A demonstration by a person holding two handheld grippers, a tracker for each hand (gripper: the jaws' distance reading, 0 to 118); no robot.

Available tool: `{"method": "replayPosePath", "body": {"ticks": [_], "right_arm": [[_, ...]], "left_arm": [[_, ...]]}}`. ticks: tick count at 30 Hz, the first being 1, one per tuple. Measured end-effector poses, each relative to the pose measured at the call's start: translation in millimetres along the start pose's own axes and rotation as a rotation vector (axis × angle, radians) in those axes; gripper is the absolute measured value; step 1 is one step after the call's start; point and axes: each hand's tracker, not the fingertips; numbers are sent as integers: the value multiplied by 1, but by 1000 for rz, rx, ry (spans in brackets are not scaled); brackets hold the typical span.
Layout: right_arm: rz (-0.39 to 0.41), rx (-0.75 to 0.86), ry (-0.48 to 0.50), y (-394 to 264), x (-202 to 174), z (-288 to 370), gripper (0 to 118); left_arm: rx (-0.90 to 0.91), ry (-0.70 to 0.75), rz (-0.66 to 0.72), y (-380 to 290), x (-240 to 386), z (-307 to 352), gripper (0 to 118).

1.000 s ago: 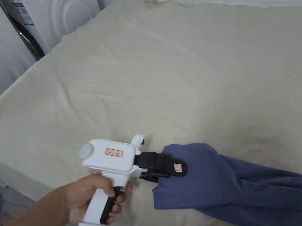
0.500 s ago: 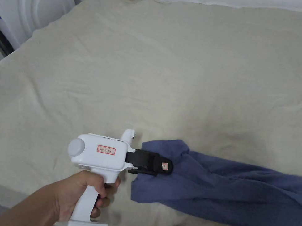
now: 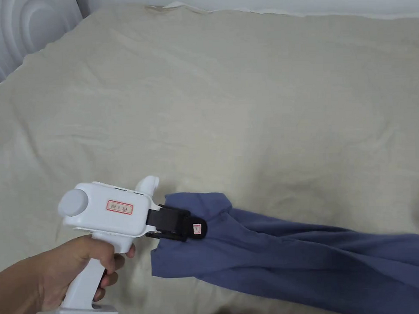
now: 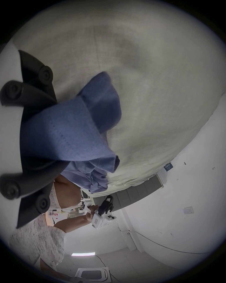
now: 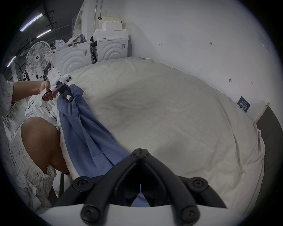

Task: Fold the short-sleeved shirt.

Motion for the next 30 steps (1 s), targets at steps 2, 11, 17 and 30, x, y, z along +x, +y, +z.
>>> {"method": "replayPosePath", "body": {"ticks": [2, 11, 17, 30], "right_arm": [[-4, 5, 5, 0, 1, 1, 0], [-24, 70, 17, -14, 10, 14, 0], [-55, 110, 13, -31, 23, 32, 0], [-121, 164, -48, -64, 49, 74, 0]], "left_arm": [[-10, 2, 6, 1, 14, 3, 15], [4, 133, -80, 8, 104, 9, 15], [19, 218, -121, 12, 160, -11, 15], [-31, 361, -252, 11, 217, -72, 15]]}}
